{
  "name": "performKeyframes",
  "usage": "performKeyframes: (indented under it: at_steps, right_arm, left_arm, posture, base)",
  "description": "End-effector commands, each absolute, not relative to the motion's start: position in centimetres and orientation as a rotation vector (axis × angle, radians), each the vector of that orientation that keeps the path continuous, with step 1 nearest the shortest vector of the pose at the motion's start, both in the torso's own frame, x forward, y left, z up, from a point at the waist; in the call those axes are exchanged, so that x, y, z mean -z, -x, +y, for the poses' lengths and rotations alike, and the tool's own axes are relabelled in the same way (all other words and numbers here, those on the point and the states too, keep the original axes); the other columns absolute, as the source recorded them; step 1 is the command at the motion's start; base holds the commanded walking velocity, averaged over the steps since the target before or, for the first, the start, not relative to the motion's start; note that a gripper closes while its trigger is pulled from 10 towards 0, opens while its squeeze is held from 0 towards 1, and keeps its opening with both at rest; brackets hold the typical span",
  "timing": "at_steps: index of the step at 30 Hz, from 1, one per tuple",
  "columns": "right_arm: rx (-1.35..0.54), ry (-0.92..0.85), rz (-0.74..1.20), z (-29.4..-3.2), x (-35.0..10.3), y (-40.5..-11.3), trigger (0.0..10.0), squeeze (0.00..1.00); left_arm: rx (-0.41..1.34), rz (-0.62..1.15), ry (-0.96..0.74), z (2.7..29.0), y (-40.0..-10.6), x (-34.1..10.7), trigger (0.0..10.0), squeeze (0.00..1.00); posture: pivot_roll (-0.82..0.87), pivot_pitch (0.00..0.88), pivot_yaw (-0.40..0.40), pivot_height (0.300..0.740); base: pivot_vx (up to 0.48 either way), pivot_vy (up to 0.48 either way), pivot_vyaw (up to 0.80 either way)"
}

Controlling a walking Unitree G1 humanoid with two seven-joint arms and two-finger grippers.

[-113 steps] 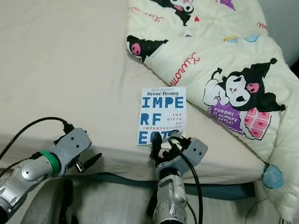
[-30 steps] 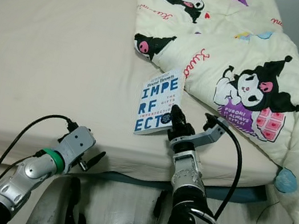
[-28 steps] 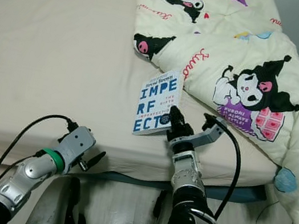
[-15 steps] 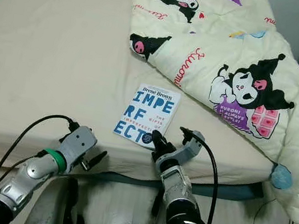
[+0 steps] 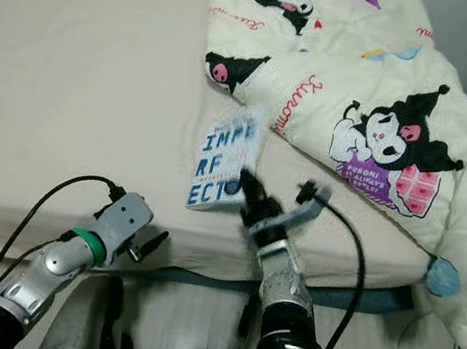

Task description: Clean up the room

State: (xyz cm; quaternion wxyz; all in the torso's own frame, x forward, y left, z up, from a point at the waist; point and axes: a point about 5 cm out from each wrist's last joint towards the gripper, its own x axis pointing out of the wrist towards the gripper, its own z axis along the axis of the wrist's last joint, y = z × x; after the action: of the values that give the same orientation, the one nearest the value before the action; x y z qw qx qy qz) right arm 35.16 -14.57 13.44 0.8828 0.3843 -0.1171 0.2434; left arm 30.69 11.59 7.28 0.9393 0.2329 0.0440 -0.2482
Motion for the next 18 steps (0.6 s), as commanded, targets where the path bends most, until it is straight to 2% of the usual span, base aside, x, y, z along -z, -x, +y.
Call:
performKeyframes:
  at_steps: [1, 2, 3, 4, 5, 7, 12, 18]
  right_arm:
    - [-0.516, -0.737, -0.315, -14.4, -14.7, -34.4, 0.0, 0.0]
    - [-0.516, -0.737, -0.315, -14.4, -14.7, -34.4, 0.0, 0.0]
    - [-0.411, -0.572, -0.375, -15.2, -16.4, -33.5, 10.0, 0.0]
    - [-0.411, -0.572, -0.375, -15.2, -16.4, -33.5, 10.0, 0.0]
    - [-0.319, -0.436, -0.379, -15.7, -16.6, -33.0, 10.0, 0.0]
    - [-0.26, -0.294, -0.323, -16.2, -15.5, -32.7, 10.0, 0.0]
    - [-0.144, -0.282, -0.252, -17.8, -13.5, -32.3, 10.0, 0.0]
    - [0.036, -0.378, -0.129, -20.4, -10.7, -32.2, 10.0, 0.0]
  left_arm:
    - [0.478, 0.061, -0.469, 12.1, -30.7, -8.0, 10.0, 0.0]
    - [0.478, 0.061, -0.469, 12.1, -30.7, -8.0, 10.0, 0.0]
    - [0.422, -0.022, -0.409, 12.7, -31.3, -10.7, 10.0, 0.0]
    - [0.422, -0.022, -0.409, 12.7, -31.3, -10.7, 10.0, 0.0]
    - [0.384, -0.07, -0.354, 13.1, -31.7, -12.4, 10.0, 0.0]
    - [0.355, -0.091, -0.311, 13.3, -32.0, -13.5, 10.0, 0.0]
    - [0.34, -0.134, -0.241, 12.9, -32.3, -15.3, 10.0, 0.0]
    - [0.381, -0.138, -0.242, 11.5, -32.3, -15.4, 10.0, 0.0]
  posture:
    - [0.05, 0.136, 0.091, 0.576]
    - [0.05, 0.136, 0.091, 0.576]
    - [0.04, 0.127, 0.073, 0.576]
    - [0.04, 0.127, 0.073, 0.576]
    - [0.04, 0.126, 0.071, 0.576]
    - [0.02, 0.121, 0.061, 0.576]
    - [0.01, 0.117, 0.053, 0.576]
    - [0.01, 0.116, 0.06, 0.576]
  base:
    - [0.0, 0.0, 0.0]
    - [0.0, 0.0, 0.0]
    - [0.0, 0.0, 0.0]
    - [0.0, 0.0, 0.0]
    - [0.0, 0.0, 0.0]
    - [0.0, 0.0, 0.0]
    - [0.0, 0.0, 0.0]
    - [0.0, 0.0, 0.0]
